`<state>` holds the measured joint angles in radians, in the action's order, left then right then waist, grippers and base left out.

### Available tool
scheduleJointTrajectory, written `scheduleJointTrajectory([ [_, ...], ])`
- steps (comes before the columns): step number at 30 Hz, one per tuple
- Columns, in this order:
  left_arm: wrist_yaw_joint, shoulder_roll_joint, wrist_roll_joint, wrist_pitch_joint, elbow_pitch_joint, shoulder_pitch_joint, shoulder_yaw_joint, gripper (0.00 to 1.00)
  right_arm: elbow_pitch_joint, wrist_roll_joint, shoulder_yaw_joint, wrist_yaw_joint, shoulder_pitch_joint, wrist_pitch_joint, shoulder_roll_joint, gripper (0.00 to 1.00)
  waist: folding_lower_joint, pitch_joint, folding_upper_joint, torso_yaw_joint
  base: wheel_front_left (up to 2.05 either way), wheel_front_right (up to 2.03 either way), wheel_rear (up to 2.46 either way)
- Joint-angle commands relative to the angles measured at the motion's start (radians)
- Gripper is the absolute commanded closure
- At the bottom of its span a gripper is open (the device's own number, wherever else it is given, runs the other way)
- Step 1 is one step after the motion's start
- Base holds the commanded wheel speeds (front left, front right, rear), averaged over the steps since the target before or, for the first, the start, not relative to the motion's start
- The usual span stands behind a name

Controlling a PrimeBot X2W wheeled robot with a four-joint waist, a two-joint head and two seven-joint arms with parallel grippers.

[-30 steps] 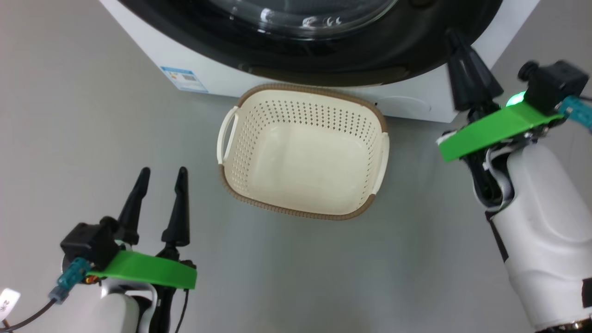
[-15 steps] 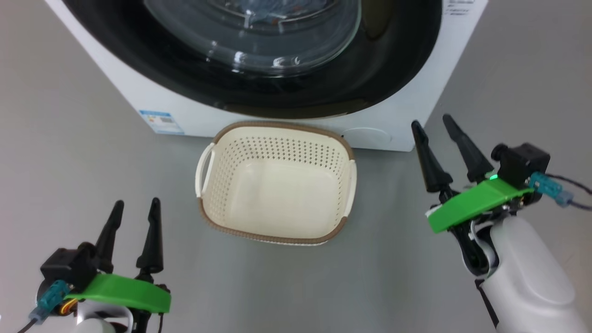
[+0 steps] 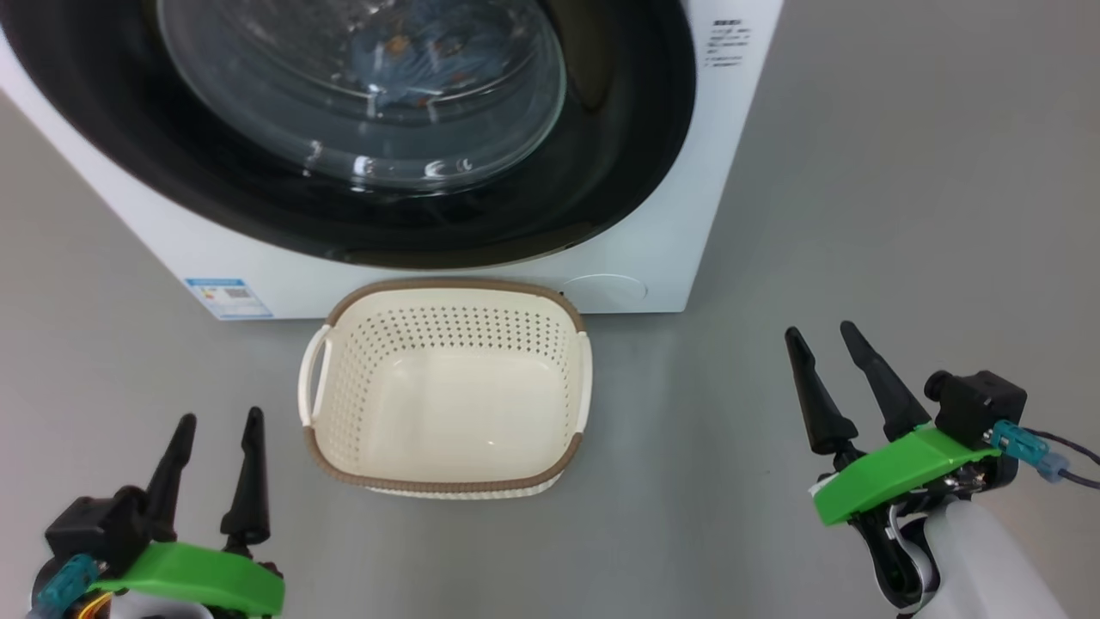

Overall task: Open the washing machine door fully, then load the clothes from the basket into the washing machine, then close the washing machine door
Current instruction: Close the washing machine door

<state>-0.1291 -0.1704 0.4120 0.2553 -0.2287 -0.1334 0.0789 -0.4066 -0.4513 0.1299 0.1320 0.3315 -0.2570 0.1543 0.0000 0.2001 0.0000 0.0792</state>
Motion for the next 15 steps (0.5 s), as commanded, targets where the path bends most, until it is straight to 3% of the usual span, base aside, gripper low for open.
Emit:
scheduleJointTrajectory([
  [1, -0.002, -0.032, 0.012, 0.006, 0.015, -0.002, -0.042, 0.0, 0.027, -0.004, 0.017, -0.001, -0.014, -0.005, -0.007, 0.0, 0.0, -0.02, 0.0, -0.028, 0.0, 0.0, 0.0],
  [15, -0.002, -0.032, 0.001, 0.006, 0.011, 0.053, -0.083, 0.0, 0.073, -0.004, -0.023, -0.001, -0.103, -0.005, 0.01, 0.0, 0.0, -0.051, 0.0, -0.092, 0.0, 0.0, 0.0],
])
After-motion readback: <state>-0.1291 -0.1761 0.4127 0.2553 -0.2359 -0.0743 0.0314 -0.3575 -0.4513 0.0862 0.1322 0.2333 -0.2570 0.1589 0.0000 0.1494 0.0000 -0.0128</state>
